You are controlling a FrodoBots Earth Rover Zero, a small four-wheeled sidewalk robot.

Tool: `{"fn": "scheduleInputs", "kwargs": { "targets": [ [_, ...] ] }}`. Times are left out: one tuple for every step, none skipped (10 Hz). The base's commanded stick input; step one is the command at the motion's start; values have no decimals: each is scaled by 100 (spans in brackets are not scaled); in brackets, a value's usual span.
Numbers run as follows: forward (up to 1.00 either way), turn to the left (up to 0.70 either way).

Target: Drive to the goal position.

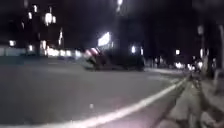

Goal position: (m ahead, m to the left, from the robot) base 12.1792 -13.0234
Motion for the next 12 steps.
{"fn": "scheduleInputs", "kwargs": {
  "targets": [
    [100, 0],
    [100, 0],
    [100, 0],
    [100, -2],
    [100, -27],
    [100, -40],
    [100, -40],
    [97, -39],
    [59, -62],
    [0, -100],
    [0, -100],
    [0, -100]
  ]
}}
